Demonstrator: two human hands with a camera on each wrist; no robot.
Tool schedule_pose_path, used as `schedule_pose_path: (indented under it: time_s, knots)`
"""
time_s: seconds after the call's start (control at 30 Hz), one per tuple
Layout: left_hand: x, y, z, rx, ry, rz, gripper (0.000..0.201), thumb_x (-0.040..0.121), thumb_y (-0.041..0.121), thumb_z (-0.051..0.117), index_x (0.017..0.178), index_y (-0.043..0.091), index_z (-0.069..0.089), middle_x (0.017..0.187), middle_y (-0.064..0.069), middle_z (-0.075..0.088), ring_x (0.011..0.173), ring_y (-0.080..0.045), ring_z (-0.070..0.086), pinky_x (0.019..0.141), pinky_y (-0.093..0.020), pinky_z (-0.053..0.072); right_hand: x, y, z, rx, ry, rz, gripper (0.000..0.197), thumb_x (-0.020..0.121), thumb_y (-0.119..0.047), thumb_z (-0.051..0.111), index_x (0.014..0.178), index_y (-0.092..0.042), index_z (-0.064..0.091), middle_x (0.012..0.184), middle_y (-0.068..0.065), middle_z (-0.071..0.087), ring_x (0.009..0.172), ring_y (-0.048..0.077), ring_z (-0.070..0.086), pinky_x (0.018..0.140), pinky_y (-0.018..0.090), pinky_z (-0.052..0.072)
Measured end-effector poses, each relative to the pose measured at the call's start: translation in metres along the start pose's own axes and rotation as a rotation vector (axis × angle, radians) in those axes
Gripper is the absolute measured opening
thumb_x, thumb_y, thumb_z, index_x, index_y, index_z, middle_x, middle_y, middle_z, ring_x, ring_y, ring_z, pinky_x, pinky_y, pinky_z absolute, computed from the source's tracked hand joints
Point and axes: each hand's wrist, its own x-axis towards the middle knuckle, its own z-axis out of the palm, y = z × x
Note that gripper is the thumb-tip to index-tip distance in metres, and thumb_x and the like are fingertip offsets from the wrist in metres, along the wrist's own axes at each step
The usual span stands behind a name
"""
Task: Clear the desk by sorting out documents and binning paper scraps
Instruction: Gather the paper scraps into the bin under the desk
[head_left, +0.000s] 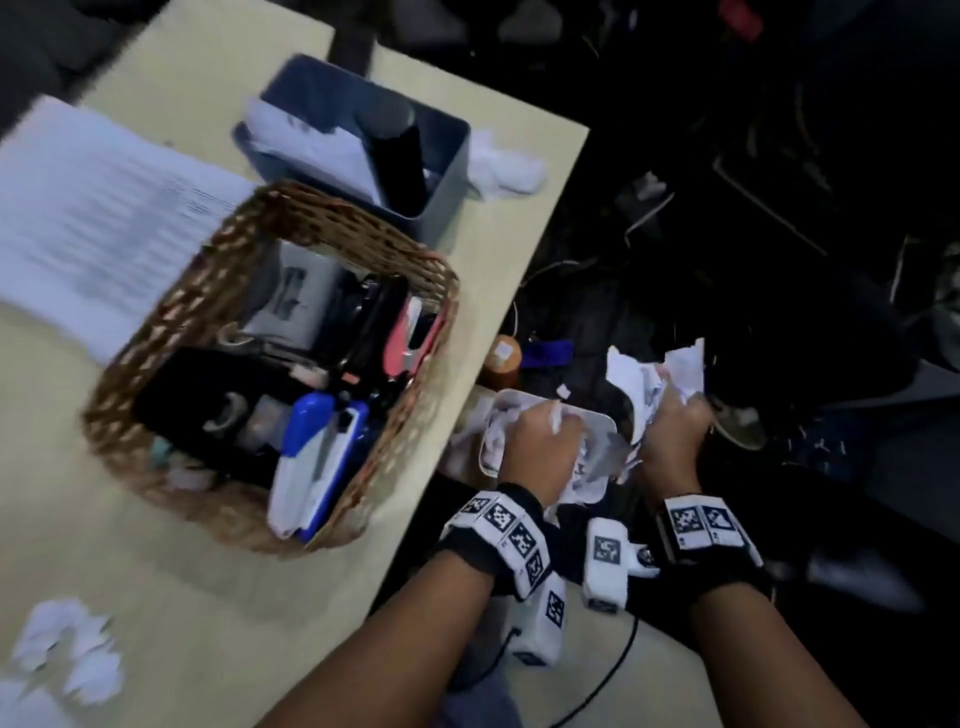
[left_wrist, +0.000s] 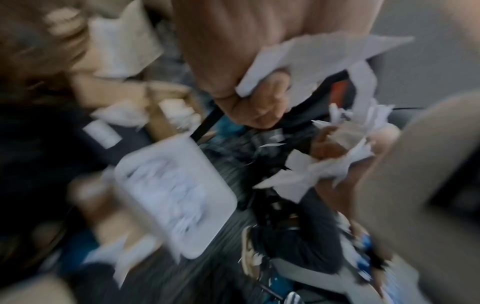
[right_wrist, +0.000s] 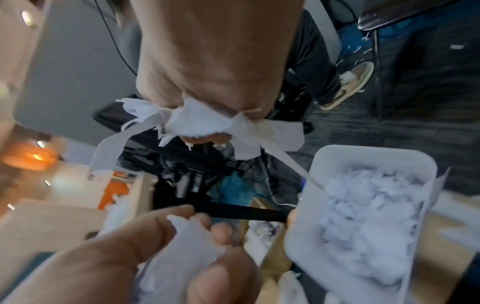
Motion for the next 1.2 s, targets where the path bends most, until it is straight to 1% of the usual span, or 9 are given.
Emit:
schedule_pose_path:
  time_s: [0.07, 0.2, 0.37, 0.5, 0.6, 0.77, 0.93, 1.07, 1.2]
  knots:
    - [0.041, -0.043, 0.024, 0.01, -0.02, -0.192, 0.021, 0.093, 0.016, 0.051, 0.075, 0.007, 0.059, 0.079, -0.015, 0.064, 0.087, -0.029, 0.063, 0.075, -0.037, 0.047, 0.017, 0.029, 0.007, -0.113, -0.012, -0.029, 0.026, 0.09, -0.025, 0.062, 0.067, -0.016, 0.055, 0.066, -0.003, 0.058, 0.064, 0.013, 0.054, 0.063, 0.031, 0.044]
    - [0.113, -0.124, 0.046, -0.048, -0.061, -0.529, 0.033, 0.094, 0.017, 0.052, 0.116, -0.005, 0.062, 0.124, -0.023, 0.061, 0.115, -0.035, 0.059, 0.079, -0.029, 0.045, 0.061, 0.115, 0.016, -0.48, -0.148, -0.171, 0.022, 0.094, -0.024, 0.062, 0.087, -0.005, 0.071, 0.067, 0.006, 0.063, 0.063, 0.013, 0.056, 0.061, 0.024, 0.038]
    - [0.18, -0.187, 0.057, 0.076, -0.092, -0.55, 0.043, 0.102, 0.02, 0.039, 0.135, -0.005, 0.049, 0.138, -0.021, 0.051, 0.126, -0.032, 0.051, 0.088, -0.025, 0.044, 0.104, 0.211, 0.03, -1.028, -0.511, -0.311, 0.038, 0.095, -0.034, 0.046, 0.088, -0.002, 0.064, 0.087, 0.024, 0.07, 0.09, 0.036, 0.063, 0.077, 0.037, 0.041]
    - [0.205, -0.202, 0.067, 0.058, -0.043, -0.595, 0.047, 0.096, 0.033, 0.047, 0.134, 0.006, 0.052, 0.134, -0.018, 0.054, 0.122, -0.033, 0.052, 0.101, -0.033, 0.042, 0.127, 0.254, 0.032, -1.262, -0.69, -0.247, 0.027, 0.098, -0.022, 0.047, 0.114, -0.003, 0.058, 0.111, 0.024, 0.065, 0.106, 0.038, 0.06, 0.087, 0.043, 0.045]
    - [0.206, -0.203, 0.07, 0.067, -0.009, -0.559, 0.049, 0.097, 0.036, 0.045, 0.137, 0.008, 0.048, 0.14, -0.015, 0.05, 0.127, -0.031, 0.047, 0.105, -0.033, 0.035, 0.137, 0.271, 0.029, -1.334, -0.782, -0.106, 0.056, 0.094, -0.047, 0.038, 0.141, -0.016, 0.043, 0.138, 0.021, 0.047, 0.129, 0.038, 0.044, 0.105, 0.048, 0.038]
    - [0.198, -0.191, 0.068, -0.018, 0.005, -0.569, 0.061, 0.098, 0.052, 0.032, 0.144, 0.013, 0.041, 0.151, -0.013, 0.038, 0.137, -0.029, 0.036, 0.115, -0.038, 0.024, 0.138, 0.265, 0.027, -1.295, -0.885, 0.009, 0.065, 0.095, -0.041, 0.055, 0.152, -0.028, 0.027, 0.155, 0.016, 0.024, 0.144, 0.033, 0.02, 0.117, 0.046, 0.021]
    - [0.172, -0.164, 0.052, -0.034, -0.055, -0.547, 0.056, 0.106, 0.038, 0.019, 0.143, 0.002, 0.039, 0.148, -0.019, 0.039, 0.136, -0.031, 0.039, 0.111, -0.035, 0.032, 0.124, 0.221, 0.022, -1.133, -0.91, -0.035, 0.061, 0.086, -0.024, 0.071, 0.142, -0.023, 0.047, 0.146, 0.014, 0.044, 0.135, 0.028, 0.041, 0.112, 0.038, 0.033]
    - [0.134, -0.121, 0.034, 0.026, -0.112, -0.516, 0.056, 0.105, 0.038, 0.02, 0.14, 0.001, 0.044, 0.143, -0.021, 0.046, 0.133, -0.034, 0.043, 0.111, -0.038, 0.034, 0.104, 0.166, 0.011, -1.162, -0.893, -0.032, 0.036, 0.09, -0.015, 0.065, 0.126, -0.018, 0.064, 0.127, -0.001, 0.061, 0.116, 0.017, 0.056, 0.085, 0.01, 0.038]
    - [0.085, -0.066, 0.013, 0.141, -0.242, -0.421, 0.044, 0.106, 0.02, 0.023, 0.146, 0.003, 0.032, 0.14, -0.024, 0.047, 0.129, -0.036, 0.046, 0.107, -0.043, 0.036, 0.068, 0.105, 0.002, -1.139, -0.855, 0.037, 0.022, 0.09, -0.015, 0.063, 0.11, -0.013, 0.073, 0.097, 0.01, 0.073, 0.089, 0.021, 0.065, 0.079, 0.031, 0.048]
